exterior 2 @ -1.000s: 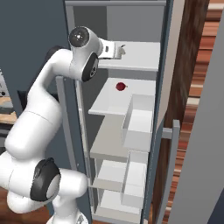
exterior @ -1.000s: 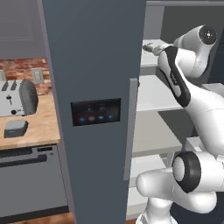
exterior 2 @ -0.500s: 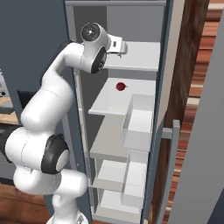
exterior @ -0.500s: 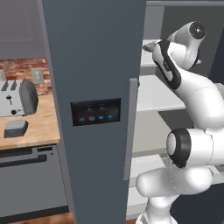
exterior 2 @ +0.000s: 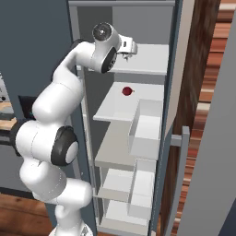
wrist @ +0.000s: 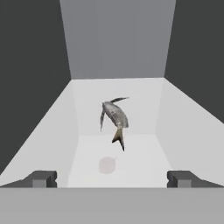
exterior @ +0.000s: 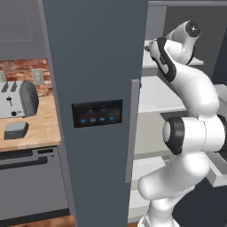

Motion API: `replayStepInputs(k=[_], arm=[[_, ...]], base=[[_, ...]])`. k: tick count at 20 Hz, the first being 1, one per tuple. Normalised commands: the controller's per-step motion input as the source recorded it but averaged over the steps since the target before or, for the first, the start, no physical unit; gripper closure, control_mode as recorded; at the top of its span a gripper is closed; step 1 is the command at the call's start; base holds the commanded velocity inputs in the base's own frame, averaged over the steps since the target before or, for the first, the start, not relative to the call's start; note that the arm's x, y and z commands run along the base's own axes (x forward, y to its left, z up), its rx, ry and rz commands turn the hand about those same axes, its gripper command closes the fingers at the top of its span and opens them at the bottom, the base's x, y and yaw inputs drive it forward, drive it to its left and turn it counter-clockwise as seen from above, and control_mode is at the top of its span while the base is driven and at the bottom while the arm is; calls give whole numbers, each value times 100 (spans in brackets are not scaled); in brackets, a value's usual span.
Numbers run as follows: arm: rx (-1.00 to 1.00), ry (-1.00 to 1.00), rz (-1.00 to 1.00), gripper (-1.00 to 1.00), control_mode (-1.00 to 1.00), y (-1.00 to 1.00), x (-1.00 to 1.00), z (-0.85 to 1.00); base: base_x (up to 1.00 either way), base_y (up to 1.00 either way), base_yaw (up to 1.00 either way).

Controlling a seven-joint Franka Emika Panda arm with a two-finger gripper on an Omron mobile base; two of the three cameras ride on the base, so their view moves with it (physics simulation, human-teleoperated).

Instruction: Take the fish from the fridge and place it on the digital scale on the counter by the fridge. Wait a few seconds for a reading, then move it to the plate on the dining counter.

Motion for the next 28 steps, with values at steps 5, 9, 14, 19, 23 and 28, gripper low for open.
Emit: replayStepInputs(k=[5,9,14,19,23,28], arm=[[0,0,0,-100,-100,-1,43,-18],[0,0,0,-100,-100,-2,41,-16],[0,0,0,-100,-100,-3,41,-12],[0,0,0,-100,-100,-9,44,-6],[0,0,0,-100,-100,-13,44,-5],[0,0,0,-100,-100,-14,33,-8]], base=[[0,0,0],[0,0,0],[0,0,0],[0,0,0],[0,0,0],[0,0,0]])
